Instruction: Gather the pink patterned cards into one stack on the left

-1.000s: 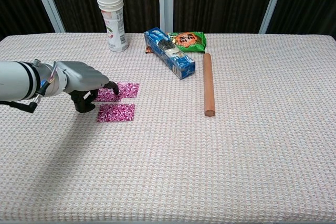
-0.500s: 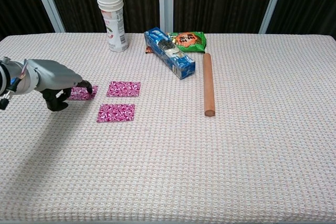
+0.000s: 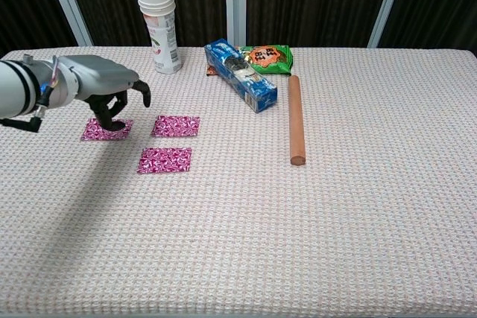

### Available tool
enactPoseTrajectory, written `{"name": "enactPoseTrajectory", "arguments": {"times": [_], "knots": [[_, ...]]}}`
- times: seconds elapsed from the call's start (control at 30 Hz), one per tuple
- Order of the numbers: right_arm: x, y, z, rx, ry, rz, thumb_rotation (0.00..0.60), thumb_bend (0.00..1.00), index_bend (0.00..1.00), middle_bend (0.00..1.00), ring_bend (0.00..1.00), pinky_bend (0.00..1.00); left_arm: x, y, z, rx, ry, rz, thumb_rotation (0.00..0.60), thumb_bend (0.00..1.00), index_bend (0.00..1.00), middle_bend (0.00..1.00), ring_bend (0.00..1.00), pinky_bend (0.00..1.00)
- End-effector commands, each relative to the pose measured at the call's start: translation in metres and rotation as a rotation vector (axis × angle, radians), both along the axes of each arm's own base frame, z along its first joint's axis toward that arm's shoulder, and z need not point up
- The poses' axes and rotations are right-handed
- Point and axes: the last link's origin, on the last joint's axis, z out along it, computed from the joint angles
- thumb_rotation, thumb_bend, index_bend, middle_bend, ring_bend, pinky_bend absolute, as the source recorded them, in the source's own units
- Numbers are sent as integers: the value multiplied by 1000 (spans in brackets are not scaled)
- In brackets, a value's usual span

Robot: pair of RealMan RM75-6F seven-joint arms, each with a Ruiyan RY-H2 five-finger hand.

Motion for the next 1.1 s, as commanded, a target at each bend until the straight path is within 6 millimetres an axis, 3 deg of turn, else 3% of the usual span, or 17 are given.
{"name": "enactPoseTrajectory", "arguments": {"times": [0.03,0.17,0.33,1.1], "knots": [[-2,0,1,4,6,-9,578,238,194,143,43,28,15,11,-19,10,-91,34,600,325,367,800,735,916],[-3,0,2,2,11,-16,581,236,194,144,44,27,22,18,-33,-2,-110,64,600,238,371,802,736,921],[-3,-1,3,1,16,-22,580,238,193,144,43,27,26,23,-43,-1,-131,115,600,197,371,805,737,922],[-5,-1,6,1,33,-40,578,240,194,143,45,28,33,34,-62,47,-46,108,600,215,407,811,738,923]]}}
